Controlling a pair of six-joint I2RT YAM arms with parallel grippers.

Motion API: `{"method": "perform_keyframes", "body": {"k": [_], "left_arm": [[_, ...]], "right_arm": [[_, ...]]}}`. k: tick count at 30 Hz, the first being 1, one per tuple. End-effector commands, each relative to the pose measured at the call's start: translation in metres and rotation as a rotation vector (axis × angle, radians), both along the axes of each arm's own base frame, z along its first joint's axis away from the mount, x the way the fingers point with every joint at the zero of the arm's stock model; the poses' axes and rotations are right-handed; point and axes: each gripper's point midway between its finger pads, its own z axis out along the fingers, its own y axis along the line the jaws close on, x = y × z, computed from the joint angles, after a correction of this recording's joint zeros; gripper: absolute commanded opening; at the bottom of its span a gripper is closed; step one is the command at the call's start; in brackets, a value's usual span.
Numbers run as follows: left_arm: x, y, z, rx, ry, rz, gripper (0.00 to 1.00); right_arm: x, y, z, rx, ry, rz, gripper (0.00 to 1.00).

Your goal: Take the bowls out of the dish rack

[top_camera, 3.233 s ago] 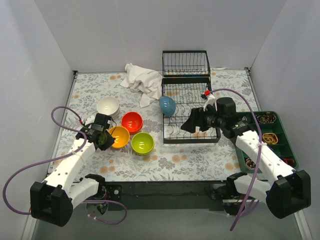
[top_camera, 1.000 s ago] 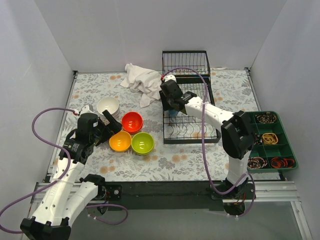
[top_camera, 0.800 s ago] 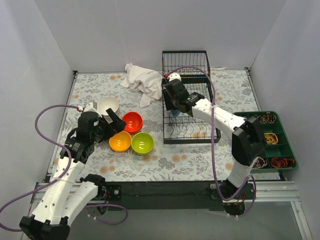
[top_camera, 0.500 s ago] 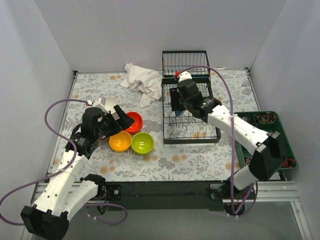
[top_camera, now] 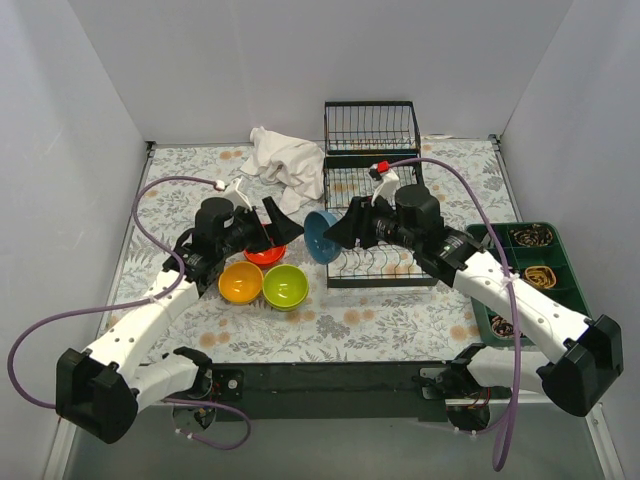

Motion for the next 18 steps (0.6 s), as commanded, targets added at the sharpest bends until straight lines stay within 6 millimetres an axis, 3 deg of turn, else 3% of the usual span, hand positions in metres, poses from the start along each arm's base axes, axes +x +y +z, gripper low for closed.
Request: {"method": "perform_keyframes", "body": {"k": [1, 9, 13, 16, 18], "left_arm": [[-0.001, -0.025, 0.036, -0.068, -0.127, -0.059, 0.94], [-0.004, -0.029, 0.013, -0.057, -0.083, -0.052, 0.66], [-0.006, -0.023, 0.004, -0.036, -0.078, -0.03, 0.39], [-0.01, -0.019, 0.001, -0.026, -0.081, -0.026, 0.27], [-0.014, -0.017, -0.004, -0.019, -0.077, -0.025, 0.15]], "right_arm": [[-0.019, 0.017, 0.056, 0.234, -0.043, 0.105, 0.01], [-0.03, 0.023, 0.063, 0.321, -0.017, 0.16, 0.01], [-0.03, 0.023, 0.064, 0.327, -0.016, 0.158, 0.01], [-0.029, 0.024, 0.061, 0.323, -0.007, 0.156, 0.01], [-0.031, 0.026, 0.058, 0.325, 0.007, 0.169, 0.01]]}}
